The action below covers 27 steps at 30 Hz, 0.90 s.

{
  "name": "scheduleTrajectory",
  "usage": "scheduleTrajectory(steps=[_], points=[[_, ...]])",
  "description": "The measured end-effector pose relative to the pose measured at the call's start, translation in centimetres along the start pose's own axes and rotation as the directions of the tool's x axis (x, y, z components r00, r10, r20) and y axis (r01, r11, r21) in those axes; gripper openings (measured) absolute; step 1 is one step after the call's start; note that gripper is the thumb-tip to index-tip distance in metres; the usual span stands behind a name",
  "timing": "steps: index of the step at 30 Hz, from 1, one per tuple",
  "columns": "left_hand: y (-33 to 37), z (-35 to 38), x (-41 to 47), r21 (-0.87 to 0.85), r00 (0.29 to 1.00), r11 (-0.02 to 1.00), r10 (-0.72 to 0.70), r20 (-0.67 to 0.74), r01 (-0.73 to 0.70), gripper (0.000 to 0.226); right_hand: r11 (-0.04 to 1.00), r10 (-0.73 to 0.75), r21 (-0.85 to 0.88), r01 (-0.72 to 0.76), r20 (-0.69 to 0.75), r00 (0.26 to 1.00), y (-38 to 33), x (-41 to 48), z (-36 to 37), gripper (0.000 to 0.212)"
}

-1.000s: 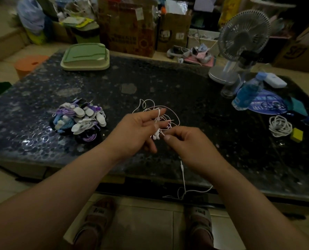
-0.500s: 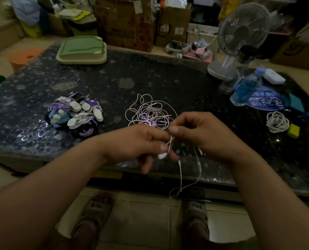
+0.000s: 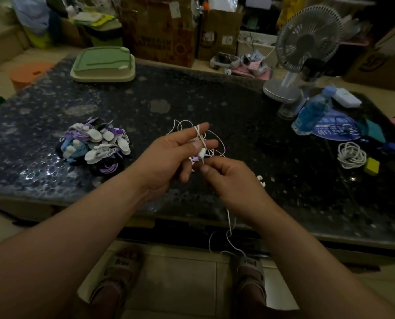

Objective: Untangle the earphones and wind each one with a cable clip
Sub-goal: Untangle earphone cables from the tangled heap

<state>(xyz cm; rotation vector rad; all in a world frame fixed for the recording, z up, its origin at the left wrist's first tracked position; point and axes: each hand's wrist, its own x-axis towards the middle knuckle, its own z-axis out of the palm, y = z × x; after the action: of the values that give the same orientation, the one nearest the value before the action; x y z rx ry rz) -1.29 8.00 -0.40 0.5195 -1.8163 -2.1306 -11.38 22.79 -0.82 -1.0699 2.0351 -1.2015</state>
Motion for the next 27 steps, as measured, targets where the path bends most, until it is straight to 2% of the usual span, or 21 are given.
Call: scheduleTrajectory(steps=[5,10,14,18,19,21,24,27], points=[[-0.5,0.0,-0.3,0.193,0.988,0.978,0.099,-0.12,-0.075,0.043,0.972,-0.066,-0.225,0.065,0.004,0.998,-0.8,0.1,0.3,0.025],[-0.5,-0.2,-0.5,0.308,0.969,0.948,0.146,-0.199,-0.079,0.045,0.918,-0.125,-0.373,0.137,0.056,0.991,-1.0,-0.3,1.1,0.022],[-1.3,0.0,-0.6,0.461,0.969,0.878,0.212,-0.126,-0.132,0.047,0.891,-0.146,-0.437,0.127,-0.012,0.989,-0.8,0.2,0.0,0.021],[-2.0,0.0,-0.7,0.537,0.961,0.831,0.249,-0.122,-0.147,0.047,0.829,-0.18,-0.505,0.238,0.163,0.97,-1.5,-0.6,0.2,0.022],[-2.1,0.0,-0.6,0.556,0.963,0.818,0.249,-0.107,-0.15,0.046,0.812,-0.181,-0.533,0.237,0.157,0.971,-1.6,-0.6,0.2,0.023],[-2.0,-0.2,-0.6,0.626,0.966,0.761,0.254,-0.048,-0.17,0.046,0.82,-0.165,-0.55,0.156,0.033,0.986,-1.5,-0.2,-0.9,0.021],[-1.3,-0.2,-1.1,0.614,0.99,0.777,0.133,0.051,-0.136,0.045,0.896,-0.105,-0.443,0.038,-0.128,0.986,-1.3,0.4,-3.7,0.014],[-0.9,0.4,-1.6,0.66,0.976,0.738,-0.009,0.216,-0.139,0.039,0.918,-0.117,-0.39,0.072,-0.095,0.989,-1.4,0.1,-4.6,0.009]])
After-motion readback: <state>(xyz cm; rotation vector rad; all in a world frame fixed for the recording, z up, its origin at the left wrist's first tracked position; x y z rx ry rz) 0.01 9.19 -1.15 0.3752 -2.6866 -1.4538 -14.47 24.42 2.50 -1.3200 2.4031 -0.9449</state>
